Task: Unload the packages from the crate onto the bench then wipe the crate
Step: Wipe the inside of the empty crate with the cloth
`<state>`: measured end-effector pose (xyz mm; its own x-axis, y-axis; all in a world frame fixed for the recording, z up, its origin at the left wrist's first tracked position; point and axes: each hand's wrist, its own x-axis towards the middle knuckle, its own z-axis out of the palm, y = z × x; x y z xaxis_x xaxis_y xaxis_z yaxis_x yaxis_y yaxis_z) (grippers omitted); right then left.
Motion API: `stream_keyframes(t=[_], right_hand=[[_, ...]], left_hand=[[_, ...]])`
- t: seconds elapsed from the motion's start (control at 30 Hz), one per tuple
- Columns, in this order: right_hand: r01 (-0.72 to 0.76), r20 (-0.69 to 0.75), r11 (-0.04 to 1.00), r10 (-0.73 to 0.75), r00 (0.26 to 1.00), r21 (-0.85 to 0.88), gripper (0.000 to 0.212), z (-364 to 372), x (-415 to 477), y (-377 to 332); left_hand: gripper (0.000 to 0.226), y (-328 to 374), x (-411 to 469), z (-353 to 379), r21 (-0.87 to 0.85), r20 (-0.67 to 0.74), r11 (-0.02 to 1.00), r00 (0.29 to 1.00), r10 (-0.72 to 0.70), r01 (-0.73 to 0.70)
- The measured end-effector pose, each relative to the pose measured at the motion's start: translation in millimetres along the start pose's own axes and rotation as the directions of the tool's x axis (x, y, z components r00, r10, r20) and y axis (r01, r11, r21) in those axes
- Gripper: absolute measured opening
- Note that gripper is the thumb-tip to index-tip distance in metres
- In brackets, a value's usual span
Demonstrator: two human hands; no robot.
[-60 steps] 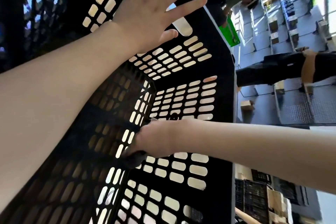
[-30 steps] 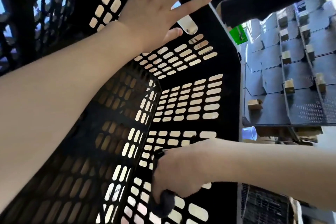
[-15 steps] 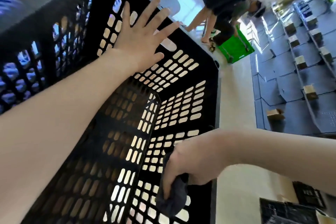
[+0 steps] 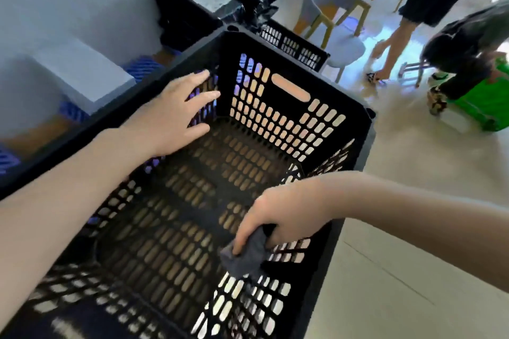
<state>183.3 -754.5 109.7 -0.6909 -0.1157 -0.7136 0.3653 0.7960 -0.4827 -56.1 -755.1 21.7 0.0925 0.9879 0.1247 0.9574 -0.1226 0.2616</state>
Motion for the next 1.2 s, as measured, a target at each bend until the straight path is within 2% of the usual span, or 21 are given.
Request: stream_keyframes(t=[0.2,0.37,0.6,0.8,0.93,1.07,1.2], right_hand=[[0.098,-0.129,0.99,-0.111,0.985,-0.102,0.045,-2,-16,14],[0.21,-0.173,0.967,-0.233,0.957,-0.145,0.045,-3,-26,26],[0.308,-0.059,0.923,-0.329,0.942,-0.232,0.047,-21,-16,41],[0.38,-0.033,0.853,-0.418,0.908,-0.358,0.049,-49,20,44],[0.414,0.017,0.832,-0.439,0.898,-0.371,0.049,-65,43,43],[0.449,0.044,0.811,-0.468,0.883,-0.375,0.049,-78,70,44],[0.511,0.088,0.768,-0.521,0.849,-0.387,0.051,-82,108,45]], left_hand=[[0.065,33,-60,-39,-0.003,-0.068,0.972,0.97,-0.233,0.234],[0.065,64,-109,-46,0.009,-0.142,0.905,0.896,-0.421,0.426],[0.068,113,-170,-40,-0.052,-0.205,0.735,0.713,-0.671,0.676],[0.068,129,-200,-37,-0.046,-0.282,0.561,0.528,-0.801,0.827],[0.066,136,-204,-34,-0.061,-0.357,0.467,0.418,-0.835,0.882],[0.068,140,-203,-30,-0.094,-0.373,0.384,0.325,-0.869,0.918],[0.065,145,-199,-29,-0.083,-0.403,0.324,0.266,-0.876,0.942]])
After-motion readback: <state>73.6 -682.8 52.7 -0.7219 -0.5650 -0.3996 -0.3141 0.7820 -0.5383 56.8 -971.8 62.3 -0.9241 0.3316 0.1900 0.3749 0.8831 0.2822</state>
